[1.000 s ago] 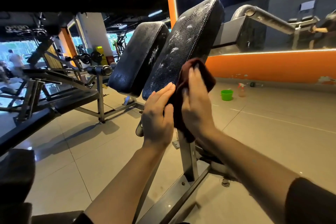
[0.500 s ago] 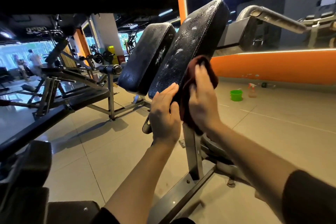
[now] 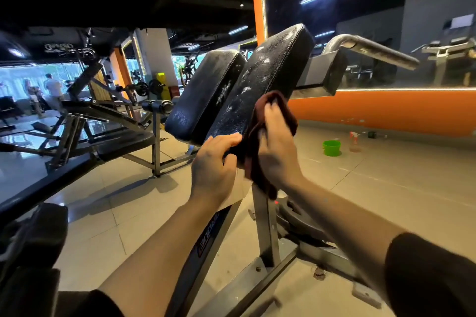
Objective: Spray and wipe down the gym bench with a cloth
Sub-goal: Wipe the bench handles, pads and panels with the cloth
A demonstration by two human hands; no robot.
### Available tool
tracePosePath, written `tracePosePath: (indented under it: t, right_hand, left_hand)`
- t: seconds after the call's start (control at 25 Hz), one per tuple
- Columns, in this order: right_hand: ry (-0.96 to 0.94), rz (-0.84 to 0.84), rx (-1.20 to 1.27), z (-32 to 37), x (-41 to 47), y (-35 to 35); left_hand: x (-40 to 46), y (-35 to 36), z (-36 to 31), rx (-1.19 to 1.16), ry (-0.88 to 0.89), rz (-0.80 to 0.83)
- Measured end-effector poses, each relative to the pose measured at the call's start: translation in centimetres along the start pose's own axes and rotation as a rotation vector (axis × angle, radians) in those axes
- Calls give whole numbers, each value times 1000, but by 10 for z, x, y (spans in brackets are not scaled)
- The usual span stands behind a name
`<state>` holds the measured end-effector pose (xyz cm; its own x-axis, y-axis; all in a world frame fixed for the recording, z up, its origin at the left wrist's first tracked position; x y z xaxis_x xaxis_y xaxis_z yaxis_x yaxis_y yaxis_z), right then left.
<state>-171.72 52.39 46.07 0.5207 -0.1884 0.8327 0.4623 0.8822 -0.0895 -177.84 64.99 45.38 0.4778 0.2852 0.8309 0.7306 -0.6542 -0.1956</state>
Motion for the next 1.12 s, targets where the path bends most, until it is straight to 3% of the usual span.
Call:
tracePosePath:
  t: [0.12,0.36,0.6,0.72,0.88,1.12]
  right_hand:
    - [44,-72,-35,-3,38,-5]
    - [-55,-21,-17,18,-60,13]
    - [89,-142,18,-5,27,-1]
    - [53,-139,48,1,-20,7]
    - [-122,-84,-99,15,-94,18]
    - [36,-244,-34,9,-15,7]
  left_hand:
    - [3,-1,0,49,-4,40]
    - [5,0,3,56,-3,13]
    - [-9,1,13,-59,-66,121]
    - [-17,-3,17,-79,-47,131]
    - [-22,-16,28,53,9,31]
    - [-27,-18,49,138,11,120]
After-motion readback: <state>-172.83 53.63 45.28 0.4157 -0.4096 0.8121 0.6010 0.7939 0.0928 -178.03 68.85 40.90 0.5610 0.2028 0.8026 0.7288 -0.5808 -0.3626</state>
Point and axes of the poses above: each hand's wrist, its own x-axis towards the middle knuckle, its own y-axis out of the palm, z = x × y, the point moved 7 cm from there along x, towards the middle knuckle, and after that the axes turned 15 degrees about -z, right-handed, at the moved point
